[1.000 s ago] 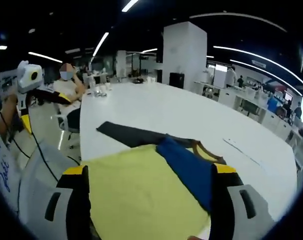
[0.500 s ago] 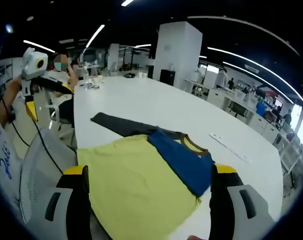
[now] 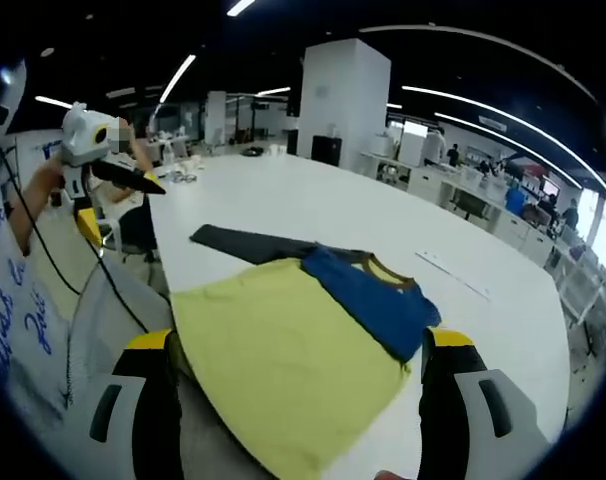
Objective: Fold the garment on the visible template until the final outline fits inside the template.
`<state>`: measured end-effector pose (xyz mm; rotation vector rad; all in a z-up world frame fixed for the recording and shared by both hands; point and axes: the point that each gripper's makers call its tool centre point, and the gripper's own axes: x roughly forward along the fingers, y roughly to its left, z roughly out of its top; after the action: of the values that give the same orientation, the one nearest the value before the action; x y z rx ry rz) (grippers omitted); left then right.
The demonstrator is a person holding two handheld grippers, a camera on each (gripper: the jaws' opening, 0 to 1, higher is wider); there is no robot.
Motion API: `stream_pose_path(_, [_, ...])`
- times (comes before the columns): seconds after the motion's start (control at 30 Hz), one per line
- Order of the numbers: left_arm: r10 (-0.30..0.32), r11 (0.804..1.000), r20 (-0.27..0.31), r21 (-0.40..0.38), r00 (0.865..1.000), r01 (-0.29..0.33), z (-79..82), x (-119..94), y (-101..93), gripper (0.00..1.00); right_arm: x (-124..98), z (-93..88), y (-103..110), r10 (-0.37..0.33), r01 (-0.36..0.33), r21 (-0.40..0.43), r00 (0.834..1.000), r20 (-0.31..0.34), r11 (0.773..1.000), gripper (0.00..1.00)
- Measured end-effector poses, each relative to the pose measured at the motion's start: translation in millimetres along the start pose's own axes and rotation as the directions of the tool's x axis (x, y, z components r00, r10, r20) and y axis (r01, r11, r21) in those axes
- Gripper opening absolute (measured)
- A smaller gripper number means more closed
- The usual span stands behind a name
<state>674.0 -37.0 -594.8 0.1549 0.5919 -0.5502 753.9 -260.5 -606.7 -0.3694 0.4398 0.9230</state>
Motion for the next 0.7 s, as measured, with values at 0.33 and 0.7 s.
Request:
stream_pose_path(0.33, [-0.007, 1.0, -0.006, 0.006, 1.0, 0.007, 0.6, 3, -3.1, 0.96, -15, -16.3, 3, 0.001, -0.001, 0.032, 1.0, -0.022, 0.999, 1.0])
stream_pose_path(0.7, [0.0, 1.0, -0.014, -0.008, 1.0, 0.0, -4.0, 2, -1.9, 0.96, -18, -29.1, 3, -0.004, 0.007, 0.045, 0.998, -0.063, 0.999, 1.0])
